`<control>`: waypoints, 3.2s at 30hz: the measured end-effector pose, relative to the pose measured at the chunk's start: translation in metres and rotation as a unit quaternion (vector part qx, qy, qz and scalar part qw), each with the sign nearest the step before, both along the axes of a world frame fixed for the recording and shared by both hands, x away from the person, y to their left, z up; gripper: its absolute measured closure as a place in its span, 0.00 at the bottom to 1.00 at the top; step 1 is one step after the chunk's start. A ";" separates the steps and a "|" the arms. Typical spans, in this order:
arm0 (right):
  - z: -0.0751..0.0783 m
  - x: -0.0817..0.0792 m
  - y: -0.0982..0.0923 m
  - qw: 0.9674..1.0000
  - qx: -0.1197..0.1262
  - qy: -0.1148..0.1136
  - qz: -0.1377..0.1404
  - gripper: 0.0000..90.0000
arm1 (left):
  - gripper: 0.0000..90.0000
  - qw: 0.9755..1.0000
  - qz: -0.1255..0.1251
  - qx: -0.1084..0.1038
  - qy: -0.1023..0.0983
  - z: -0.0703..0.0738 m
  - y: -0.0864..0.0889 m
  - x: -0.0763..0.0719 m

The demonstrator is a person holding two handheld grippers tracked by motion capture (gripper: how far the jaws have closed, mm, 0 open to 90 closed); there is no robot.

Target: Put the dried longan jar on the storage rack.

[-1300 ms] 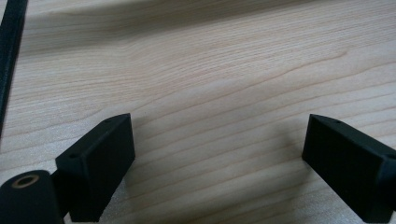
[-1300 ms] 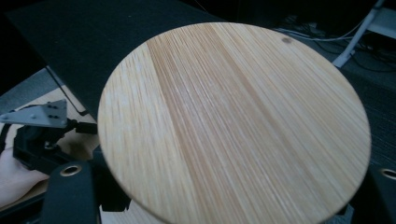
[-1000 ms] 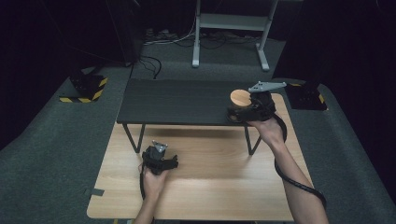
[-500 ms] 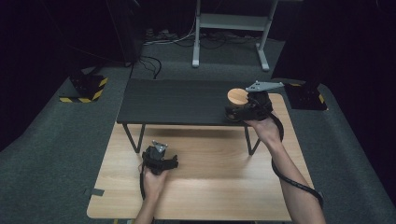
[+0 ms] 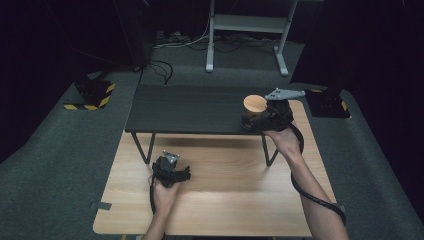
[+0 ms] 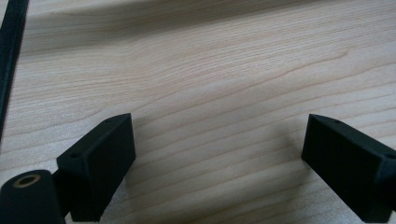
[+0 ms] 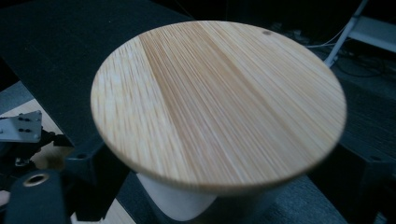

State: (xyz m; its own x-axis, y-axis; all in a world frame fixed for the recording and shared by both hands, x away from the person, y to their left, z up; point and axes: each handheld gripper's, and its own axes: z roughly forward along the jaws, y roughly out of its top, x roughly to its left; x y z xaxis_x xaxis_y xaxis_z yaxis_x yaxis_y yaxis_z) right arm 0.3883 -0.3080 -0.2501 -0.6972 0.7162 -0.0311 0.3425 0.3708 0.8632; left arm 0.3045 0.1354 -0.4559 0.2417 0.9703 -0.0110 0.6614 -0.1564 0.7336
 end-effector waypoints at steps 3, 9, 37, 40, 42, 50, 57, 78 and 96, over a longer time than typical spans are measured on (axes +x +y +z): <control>-0.002 -0.004 -0.004 1.000 0.006 -0.009 -0.002 0.11 | 0.11 1.000 0.000 0.000 -0.001 0.000 0.000 0.000; -0.011 -0.023 -0.019 0.999 0.021 -0.032 -0.008 0.10 | 0.11 1.000 0.000 -0.001 -0.001 0.000 0.000 0.000; -0.149 -0.140 -0.141 0.987 0.077 -0.041 -0.134 0.12 | 0.11 1.000 0.000 -0.001 -0.001 0.000 0.000 0.000; -0.167 -0.136 -0.142 0.983 0.064 -0.012 -0.170 0.12 | 0.11 1.000 0.000 -0.001 -0.001 0.000 0.000 0.000; -0.177 -0.132 -0.144 0.981 0.064 0.006 -0.184 0.11 | 0.11 1.000 0.000 -0.001 -0.001 0.000 0.000 0.000; -0.197 -0.123 -0.141 0.971 0.058 0.040 -0.230 0.11 | 0.11 1.000 0.000 -0.001 -0.001 0.000 0.000 0.000; -0.206 -0.118 -0.139 0.964 0.050 0.058 -0.254 0.11 | 0.11 1.000 0.001 -0.001 -0.001 0.000 0.000 -0.001; -0.199 -0.100 -0.125 0.959 0.004 0.103 -0.262 0.14 | 0.11 1.000 0.001 -0.001 -0.001 0.000 0.000 -0.001; -0.198 -0.101 -0.120 0.955 -0.002 0.102 -0.277 0.13 | 0.11 1.000 0.001 -0.005 -0.001 -0.001 0.001 -0.001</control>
